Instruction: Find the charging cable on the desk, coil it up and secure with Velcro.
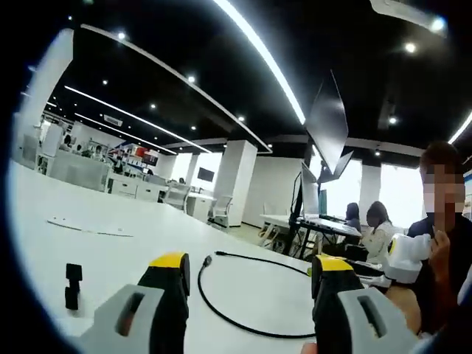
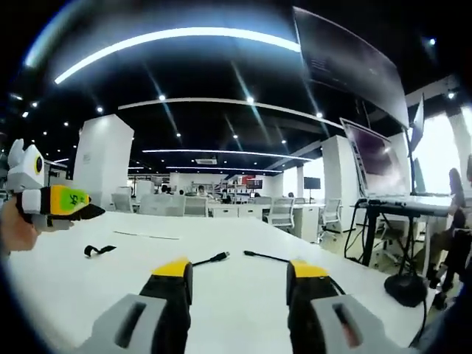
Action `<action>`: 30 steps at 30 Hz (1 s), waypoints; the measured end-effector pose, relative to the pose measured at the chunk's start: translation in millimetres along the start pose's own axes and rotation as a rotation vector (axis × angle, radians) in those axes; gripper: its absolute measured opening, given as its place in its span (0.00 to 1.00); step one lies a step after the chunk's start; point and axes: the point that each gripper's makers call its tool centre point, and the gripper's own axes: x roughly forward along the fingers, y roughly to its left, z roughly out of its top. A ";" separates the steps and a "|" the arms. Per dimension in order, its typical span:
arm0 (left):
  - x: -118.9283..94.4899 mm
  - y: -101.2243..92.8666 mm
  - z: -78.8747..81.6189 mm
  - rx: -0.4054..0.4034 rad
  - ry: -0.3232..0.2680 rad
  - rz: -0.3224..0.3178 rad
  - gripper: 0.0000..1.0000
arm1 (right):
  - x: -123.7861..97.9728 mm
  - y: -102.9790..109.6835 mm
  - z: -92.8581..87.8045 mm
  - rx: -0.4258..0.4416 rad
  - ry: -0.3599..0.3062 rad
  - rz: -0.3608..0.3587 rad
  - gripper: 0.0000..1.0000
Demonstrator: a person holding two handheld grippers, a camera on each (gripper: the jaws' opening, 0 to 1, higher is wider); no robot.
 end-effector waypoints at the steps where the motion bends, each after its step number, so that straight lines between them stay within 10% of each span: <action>1: 4.8 -1.2 -0.2 0.010 0.012 -0.010 0.67 | 1.7 -1.6 1.7 -0.005 -0.006 -0.003 0.52; 7: 41.6 7.7 -12.3 -0.077 0.058 -0.031 0.66 | 12.4 -8.6 8.1 -0.006 -0.029 -0.009 0.54; 21: 107.7 26.7 -42.5 0.078 0.152 0.008 0.66 | 43.4 -27.2 6.1 -0.013 0.001 -0.015 0.52; 30: 132.3 32.7 -59.7 -0.042 0.156 0.001 0.65 | 58.8 -49.3 17.1 -0.004 -0.012 -0.051 0.48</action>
